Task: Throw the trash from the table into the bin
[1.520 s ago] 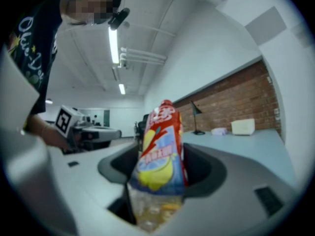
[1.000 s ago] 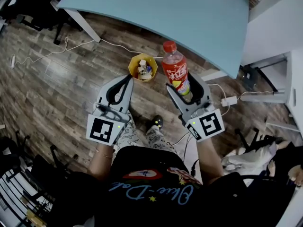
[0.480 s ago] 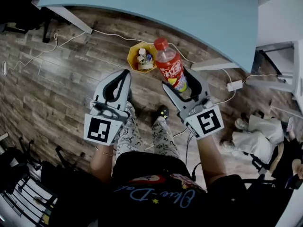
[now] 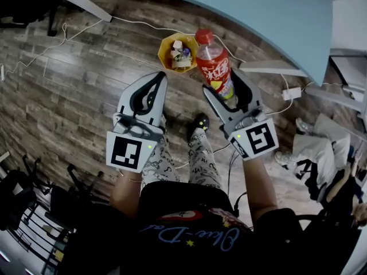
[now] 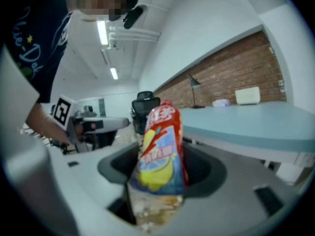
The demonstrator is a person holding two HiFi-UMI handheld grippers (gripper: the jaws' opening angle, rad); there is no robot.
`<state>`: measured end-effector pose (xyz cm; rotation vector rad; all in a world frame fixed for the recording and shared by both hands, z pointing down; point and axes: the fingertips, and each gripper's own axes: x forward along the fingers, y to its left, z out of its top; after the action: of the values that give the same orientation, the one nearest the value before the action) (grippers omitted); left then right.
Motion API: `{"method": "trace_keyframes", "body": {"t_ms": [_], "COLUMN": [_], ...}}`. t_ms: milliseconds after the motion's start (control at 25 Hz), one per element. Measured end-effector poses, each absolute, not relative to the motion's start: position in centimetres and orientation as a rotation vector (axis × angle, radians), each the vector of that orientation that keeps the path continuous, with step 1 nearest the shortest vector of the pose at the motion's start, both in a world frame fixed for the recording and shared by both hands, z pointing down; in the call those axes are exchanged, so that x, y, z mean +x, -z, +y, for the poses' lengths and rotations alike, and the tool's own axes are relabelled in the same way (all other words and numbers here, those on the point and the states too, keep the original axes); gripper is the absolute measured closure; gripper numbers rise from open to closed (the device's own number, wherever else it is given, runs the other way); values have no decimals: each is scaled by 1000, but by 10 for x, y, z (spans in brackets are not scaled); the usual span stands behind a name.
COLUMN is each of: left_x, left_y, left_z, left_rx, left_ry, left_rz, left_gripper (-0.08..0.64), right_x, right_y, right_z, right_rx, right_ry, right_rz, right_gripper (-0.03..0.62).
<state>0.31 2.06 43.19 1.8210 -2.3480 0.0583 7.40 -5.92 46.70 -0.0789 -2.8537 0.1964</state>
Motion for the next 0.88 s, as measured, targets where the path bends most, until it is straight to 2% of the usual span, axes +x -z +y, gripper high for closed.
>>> {"method": "trace_keyframes", "body": {"t_ms": [880], "left_x": [-17], "left_y": [-515], "left_z": [28], "left_rx": [1805], "left_ry": [-91], "left_rz": [-2285], "left_gripper": [552], "right_x": [49], "right_y": [-557], "right_z": [-50], "right_rx": [-62], "right_ry": [-255], "right_rz": [-2761], "right_gripper": [307]}}
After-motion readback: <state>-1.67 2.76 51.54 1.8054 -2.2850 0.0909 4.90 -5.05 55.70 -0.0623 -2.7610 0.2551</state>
